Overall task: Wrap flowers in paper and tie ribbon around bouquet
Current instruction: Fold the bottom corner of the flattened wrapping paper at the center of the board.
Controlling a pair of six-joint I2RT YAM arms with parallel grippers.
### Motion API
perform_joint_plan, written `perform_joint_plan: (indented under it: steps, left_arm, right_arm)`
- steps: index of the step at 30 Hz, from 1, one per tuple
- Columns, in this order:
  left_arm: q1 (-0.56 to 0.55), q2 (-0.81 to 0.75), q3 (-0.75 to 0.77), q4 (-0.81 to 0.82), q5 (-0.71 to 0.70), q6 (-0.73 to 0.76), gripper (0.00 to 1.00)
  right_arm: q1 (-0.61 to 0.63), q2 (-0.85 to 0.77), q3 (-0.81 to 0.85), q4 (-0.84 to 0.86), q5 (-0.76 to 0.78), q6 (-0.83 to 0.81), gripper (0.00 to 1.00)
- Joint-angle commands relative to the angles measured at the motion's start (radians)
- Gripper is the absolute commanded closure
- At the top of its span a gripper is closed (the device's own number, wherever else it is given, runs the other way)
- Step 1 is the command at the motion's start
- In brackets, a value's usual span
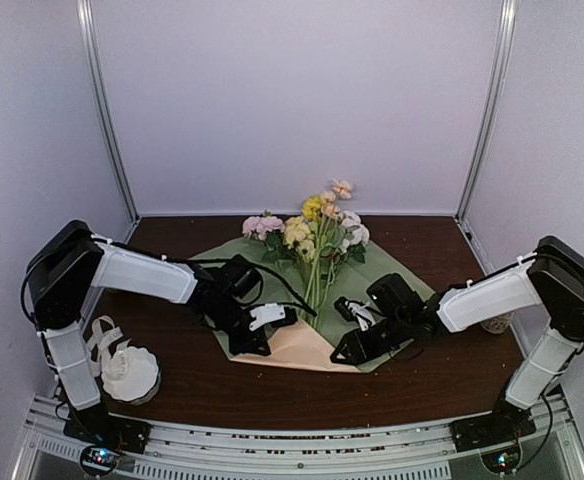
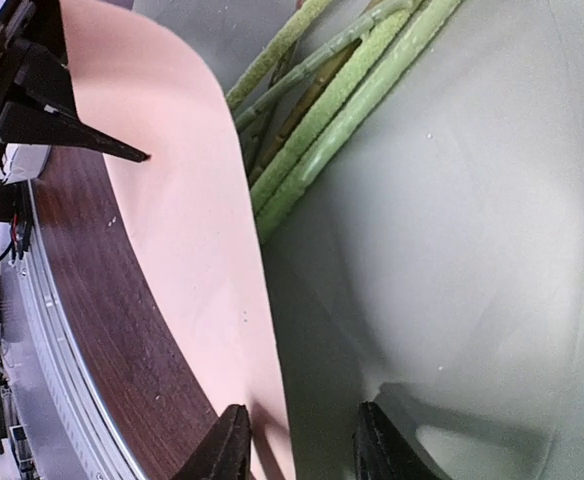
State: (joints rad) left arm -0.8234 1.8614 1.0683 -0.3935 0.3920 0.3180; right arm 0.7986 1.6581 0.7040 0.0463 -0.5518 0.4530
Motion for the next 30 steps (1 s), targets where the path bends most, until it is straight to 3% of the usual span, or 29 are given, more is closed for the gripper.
perform_joint_plan:
  steps: [1,6,10,13,22,25,27,30]
  left_arm:
    - [0.007,0.021,0.022,-0.036,-0.005,-0.024,1.0]
    - [0.007,0.021,0.021,-0.036,-0.002,-0.024,1.0]
    - [0.006,0.018,0.021,-0.042,-0.003,-0.027,1.0]
    - [0.008,0.009,0.023,-0.048,-0.011,-0.028,1.0]
    - [0.021,-0.039,0.021,-0.064,-0.099,-0.087,1.0]
    - [0.02,-0.056,-0.002,-0.071,-0.156,-0.128,0.85]
    - [0.02,-0.097,-0.035,-0.06,-0.193,-0.154,0.65]
    - [0.024,-0.224,-0.108,-0.01,-0.244,-0.201,0.6]
  right_arm:
    - [0.011,-0.026,-0.048,0.053,-0.059,0.024,0.62]
    - [0.042,-0.022,-0.021,0.051,-0.069,0.012,0.62]
    - [0.05,-0.012,-0.016,0.015,-0.036,0.014,0.89]
    - [0.046,-0.031,-0.026,-0.043,0.023,0.009,1.0]
    - [0.034,-0.011,-0.025,-0.085,0.031,0.012,1.0]
    - [0.031,0.008,-0.014,-0.091,0.023,0.027,1.0]
    - [0.03,0.013,-0.015,-0.094,0.019,0.042,1.0]
    - [0.03,-0.002,-0.026,-0.095,0.023,0.071,1.0]
